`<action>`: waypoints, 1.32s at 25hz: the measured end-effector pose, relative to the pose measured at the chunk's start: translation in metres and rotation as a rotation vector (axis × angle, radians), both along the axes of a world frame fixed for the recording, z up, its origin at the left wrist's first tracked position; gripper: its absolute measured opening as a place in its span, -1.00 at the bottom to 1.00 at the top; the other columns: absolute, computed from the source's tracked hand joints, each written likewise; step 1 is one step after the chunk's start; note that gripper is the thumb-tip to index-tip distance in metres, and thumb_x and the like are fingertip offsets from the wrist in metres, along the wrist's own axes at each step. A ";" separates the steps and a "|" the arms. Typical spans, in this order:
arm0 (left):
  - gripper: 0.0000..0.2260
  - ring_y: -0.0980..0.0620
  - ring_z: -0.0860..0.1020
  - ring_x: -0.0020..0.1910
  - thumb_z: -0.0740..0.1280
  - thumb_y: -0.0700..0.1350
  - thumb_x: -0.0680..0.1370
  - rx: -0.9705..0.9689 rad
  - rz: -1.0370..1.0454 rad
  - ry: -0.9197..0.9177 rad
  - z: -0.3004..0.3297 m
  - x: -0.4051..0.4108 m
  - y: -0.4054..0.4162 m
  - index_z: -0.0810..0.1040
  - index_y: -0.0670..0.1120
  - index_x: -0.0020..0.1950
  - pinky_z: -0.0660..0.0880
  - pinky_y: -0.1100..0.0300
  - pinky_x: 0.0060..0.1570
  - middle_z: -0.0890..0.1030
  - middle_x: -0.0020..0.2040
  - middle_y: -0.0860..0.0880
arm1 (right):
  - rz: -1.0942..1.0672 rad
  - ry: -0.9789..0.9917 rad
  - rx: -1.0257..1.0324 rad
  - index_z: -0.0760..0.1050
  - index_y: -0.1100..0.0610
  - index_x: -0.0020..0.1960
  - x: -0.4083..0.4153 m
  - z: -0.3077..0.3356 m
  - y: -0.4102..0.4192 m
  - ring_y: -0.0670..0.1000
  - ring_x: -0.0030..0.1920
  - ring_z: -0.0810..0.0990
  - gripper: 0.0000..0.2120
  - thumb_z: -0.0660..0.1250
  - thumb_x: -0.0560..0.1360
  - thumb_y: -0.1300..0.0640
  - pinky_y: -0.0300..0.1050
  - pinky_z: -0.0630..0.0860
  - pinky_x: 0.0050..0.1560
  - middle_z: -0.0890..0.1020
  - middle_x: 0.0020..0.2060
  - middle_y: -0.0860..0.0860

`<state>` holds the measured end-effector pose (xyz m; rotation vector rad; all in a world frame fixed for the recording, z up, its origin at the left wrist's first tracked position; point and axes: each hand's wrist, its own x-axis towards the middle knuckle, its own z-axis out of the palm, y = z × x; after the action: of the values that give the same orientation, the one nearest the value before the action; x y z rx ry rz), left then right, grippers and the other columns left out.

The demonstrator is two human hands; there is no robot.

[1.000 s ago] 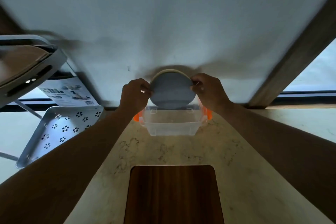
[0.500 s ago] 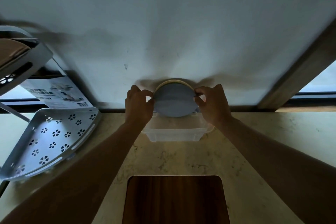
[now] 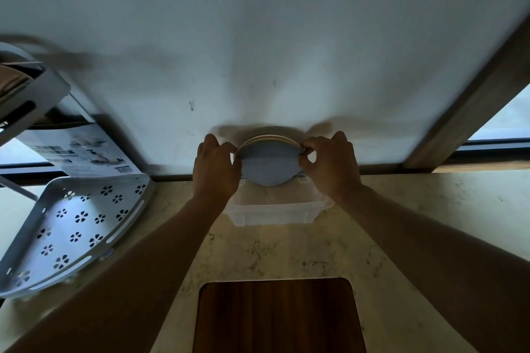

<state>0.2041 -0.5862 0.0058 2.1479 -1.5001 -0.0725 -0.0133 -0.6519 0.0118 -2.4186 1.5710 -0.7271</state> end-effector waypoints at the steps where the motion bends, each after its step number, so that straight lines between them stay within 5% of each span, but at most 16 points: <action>1: -0.82 -0.15 0.49 0.13 0.41 -0.10 0.53 -0.009 0.000 0.017 0.000 0.000 0.000 0.63 -0.11 0.11 0.51 0.01 0.06 0.49 0.12 -0.15 | -0.006 -0.002 -0.003 0.62 0.07 0.12 0.000 -0.001 -0.001 0.13 0.02 0.46 -0.77 0.35 0.51 0.02 0.05 0.46 0.00 0.72 -0.07 -0.01; 12: -0.80 -0.14 0.54 0.12 0.39 -0.15 0.55 -0.052 0.015 0.089 0.005 -0.003 0.002 0.57 -0.13 0.16 0.55 -0.04 0.12 0.52 0.17 -0.17 | -0.008 0.038 -0.103 0.60 0.09 0.09 0.001 -0.003 0.000 0.15 -0.04 0.49 -0.79 0.37 0.50 0.03 0.03 0.47 -0.11 0.70 -0.12 0.05; 21: -0.86 -0.15 0.54 0.01 0.26 -0.17 0.61 -0.087 0.033 0.070 0.002 0.000 -0.001 0.56 -0.18 0.10 0.46 0.07 -0.05 0.52 0.08 -0.20 | 0.027 0.008 -0.127 0.54 0.16 0.08 0.002 -0.006 -0.003 0.18 0.00 0.52 -0.73 0.45 0.43 0.10 -0.08 0.45 -0.09 0.56 0.08 0.16; 33: -0.84 -0.07 0.57 0.05 0.28 -0.05 0.55 0.081 0.029 0.092 0.021 0.009 -0.001 0.47 -0.03 0.11 0.30 -0.06 0.19 0.59 0.13 -0.03 | 0.110 0.156 0.043 0.48 0.28 0.18 0.002 0.022 -0.005 0.23 0.04 0.55 -0.61 0.41 0.45 0.07 0.03 0.48 0.03 0.51 0.12 0.23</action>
<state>0.2126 -0.5874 0.0273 2.1979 -1.4354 -0.2230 -0.0113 -0.6574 0.0339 -2.5612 1.4747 -0.4910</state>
